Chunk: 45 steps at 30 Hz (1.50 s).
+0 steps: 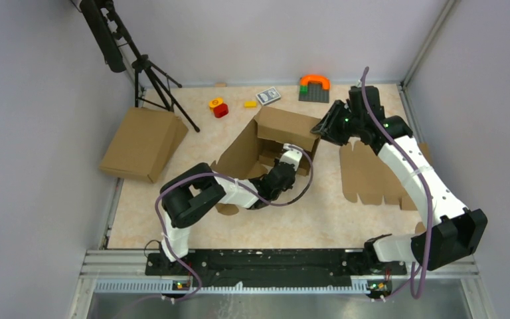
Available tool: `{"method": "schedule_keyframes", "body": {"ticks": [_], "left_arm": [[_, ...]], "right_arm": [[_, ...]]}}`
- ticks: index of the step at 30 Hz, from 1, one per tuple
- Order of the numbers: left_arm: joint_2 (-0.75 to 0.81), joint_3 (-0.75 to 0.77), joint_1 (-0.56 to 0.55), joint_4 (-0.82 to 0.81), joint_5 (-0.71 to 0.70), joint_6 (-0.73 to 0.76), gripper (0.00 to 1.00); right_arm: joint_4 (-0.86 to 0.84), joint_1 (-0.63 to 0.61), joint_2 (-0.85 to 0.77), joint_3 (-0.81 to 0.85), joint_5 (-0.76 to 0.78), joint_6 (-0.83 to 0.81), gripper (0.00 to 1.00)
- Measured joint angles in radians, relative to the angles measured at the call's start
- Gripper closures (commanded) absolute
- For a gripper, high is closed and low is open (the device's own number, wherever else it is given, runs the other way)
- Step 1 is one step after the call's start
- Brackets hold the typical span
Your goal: Fold the paper box
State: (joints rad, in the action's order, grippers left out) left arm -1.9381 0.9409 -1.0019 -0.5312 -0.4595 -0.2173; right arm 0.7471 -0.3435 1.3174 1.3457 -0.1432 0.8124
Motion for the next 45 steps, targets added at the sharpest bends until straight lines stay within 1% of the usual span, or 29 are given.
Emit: {"method": "schedule_keyframes", "body": {"ticks": [2,7,11,13,16,23,32,40,45], "left_arm": [[0.000,0.000,0.000,0.000,0.001,0.004,1.00],[0.000,0.000,0.000,-0.001,0.006,0.011,1.00],[0.000,0.000,0.000,-0.001,0.011,0.011,1.00],[0.000,0.000,0.000,-0.002,0.011,0.011,1.00],[0.000,0.000,0.000,-0.006,0.015,0.012,1.00],[0.000,0.000,0.000,-0.016,0.018,0.015,1.00],[0.000,0.000,0.000,-0.017,0.022,0.019,1.00],[0.000,0.000,0.000,-0.027,0.025,0.026,1.00],[0.000,0.000,0.001,-0.031,0.026,0.030,1.00]], "right_arm": [[0.000,0.000,0.000,0.000,0.000,-0.002,0.59],[-0.003,0.010,0.000,0.001,0.011,-0.058,0.47],[-0.008,0.038,0.000,0.001,0.014,-0.116,0.34],[-0.029,0.061,0.000,-0.002,0.002,-0.143,0.28],[-0.074,0.077,0.000,-0.020,-0.032,-0.166,0.23],[-0.122,0.078,0.000,-0.043,-0.107,-0.199,0.07],[-0.156,0.079,0.011,-0.034,-0.113,-0.212,0.05],[-0.182,0.084,0.103,0.023,-0.118,-0.227,0.04],[-0.195,0.086,0.139,0.045,-0.163,-0.227,0.04]]}}
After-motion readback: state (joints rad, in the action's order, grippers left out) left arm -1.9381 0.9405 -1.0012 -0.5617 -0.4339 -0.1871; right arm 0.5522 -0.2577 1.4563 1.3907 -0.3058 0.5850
